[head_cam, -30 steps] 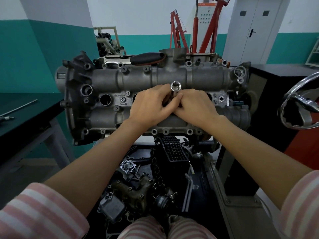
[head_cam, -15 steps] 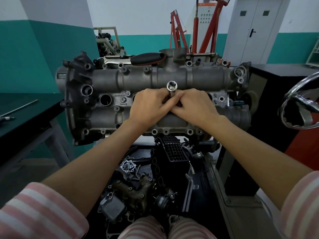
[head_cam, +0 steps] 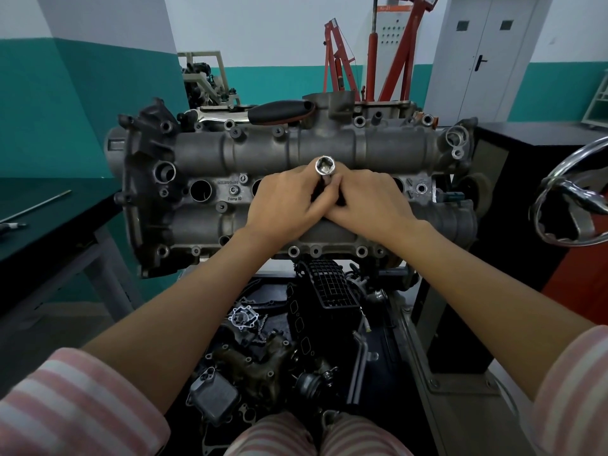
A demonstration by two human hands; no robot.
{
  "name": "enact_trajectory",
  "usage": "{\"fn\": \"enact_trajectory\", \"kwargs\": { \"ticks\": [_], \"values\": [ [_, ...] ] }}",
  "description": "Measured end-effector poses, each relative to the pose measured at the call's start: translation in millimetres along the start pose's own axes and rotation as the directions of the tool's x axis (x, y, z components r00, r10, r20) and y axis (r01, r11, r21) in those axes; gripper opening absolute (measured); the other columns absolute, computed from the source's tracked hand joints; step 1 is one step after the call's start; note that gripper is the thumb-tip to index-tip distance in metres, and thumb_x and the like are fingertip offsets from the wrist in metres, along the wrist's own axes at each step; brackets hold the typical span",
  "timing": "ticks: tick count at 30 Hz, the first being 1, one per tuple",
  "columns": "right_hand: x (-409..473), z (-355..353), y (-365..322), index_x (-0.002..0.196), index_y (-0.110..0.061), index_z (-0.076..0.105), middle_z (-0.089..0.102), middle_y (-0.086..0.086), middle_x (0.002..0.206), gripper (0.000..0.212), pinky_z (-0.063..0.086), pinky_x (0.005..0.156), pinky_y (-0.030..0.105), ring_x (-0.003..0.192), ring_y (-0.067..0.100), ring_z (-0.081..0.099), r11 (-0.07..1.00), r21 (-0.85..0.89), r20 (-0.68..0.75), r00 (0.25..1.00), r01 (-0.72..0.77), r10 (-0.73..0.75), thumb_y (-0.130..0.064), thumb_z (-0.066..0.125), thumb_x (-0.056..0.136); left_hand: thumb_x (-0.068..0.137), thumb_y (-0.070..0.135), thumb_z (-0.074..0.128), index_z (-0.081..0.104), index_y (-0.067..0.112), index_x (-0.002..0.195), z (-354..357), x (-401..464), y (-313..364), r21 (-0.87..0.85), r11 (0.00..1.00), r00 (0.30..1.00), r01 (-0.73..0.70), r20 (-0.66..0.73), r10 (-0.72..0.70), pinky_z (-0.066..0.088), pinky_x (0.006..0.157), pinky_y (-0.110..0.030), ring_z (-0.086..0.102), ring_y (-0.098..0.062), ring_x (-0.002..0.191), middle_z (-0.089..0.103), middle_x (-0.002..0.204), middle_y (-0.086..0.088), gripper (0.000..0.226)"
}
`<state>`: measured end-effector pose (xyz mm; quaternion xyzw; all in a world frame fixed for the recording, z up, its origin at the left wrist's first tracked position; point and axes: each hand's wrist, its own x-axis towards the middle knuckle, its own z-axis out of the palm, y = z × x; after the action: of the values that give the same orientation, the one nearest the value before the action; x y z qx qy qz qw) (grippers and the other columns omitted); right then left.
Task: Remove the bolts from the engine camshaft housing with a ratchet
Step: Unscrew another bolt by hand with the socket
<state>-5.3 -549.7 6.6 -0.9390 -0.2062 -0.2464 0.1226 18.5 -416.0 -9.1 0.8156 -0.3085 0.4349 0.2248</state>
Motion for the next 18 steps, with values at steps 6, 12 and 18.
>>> {"fn": "enact_trajectory", "kwargs": {
  "ticks": [6, 12, 18],
  "values": [
    [1.6, 0.3, 3.4, 0.096, -0.012, 0.056, 0.043, -0.005, 0.076, 0.018, 0.018, 0.061, 0.018, 0.066, 0.008, 0.033, 0.999, 0.021, -0.007, 0.999, 0.032, -0.031, -0.028, 0.05, 0.094, 0.086, 0.035, 0.058, 0.012, 0.038, 0.055, 3.3, 1.3, -3.0, 0.027, 0.999, 0.998, 0.023, -0.057, -0.022, 0.013, 0.044, -0.02, 0.029, -0.013, 0.04, 0.019, 0.042, 0.018, 0.056],
    [0.6, 1.2, 2.2, 0.085, -0.016, 0.04, 0.033, -0.008, 0.067, 0.017, 0.018, 0.061, 0.018, 0.064, 0.009, 0.029, 0.999, 0.016, -0.019, 0.999, 0.028, -0.028, -0.026, 0.051, 0.093, 0.088, 0.04, 0.046, 0.046, 0.023, 0.061, -0.1, 0.2, -0.4, -0.006, 1.0, 0.999, -0.007, -0.049, 0.007, 0.019, 0.044, -0.014, 0.034, -0.008, 0.047, 0.029, 0.054, 0.019, 0.032],
    [1.1, 0.9, 2.8, 0.088, -0.015, 0.042, 0.031, -0.009, 0.065, 0.015, 0.018, 0.059, 0.019, 0.064, 0.009, 0.03, 0.999, 0.022, -0.023, 0.999, 0.026, -0.025, -0.025, 0.052, 0.092, 0.088, 0.037, 0.041, 0.056, 0.007, 0.076, 1.0, 0.0, 0.5, 0.022, 1.0, 0.998, -0.014, -0.054, 0.015, 0.03, 0.047, -0.024, 0.038, -0.011, 0.05, 0.039, 0.064, 0.013, 0.035]
  ]
}}
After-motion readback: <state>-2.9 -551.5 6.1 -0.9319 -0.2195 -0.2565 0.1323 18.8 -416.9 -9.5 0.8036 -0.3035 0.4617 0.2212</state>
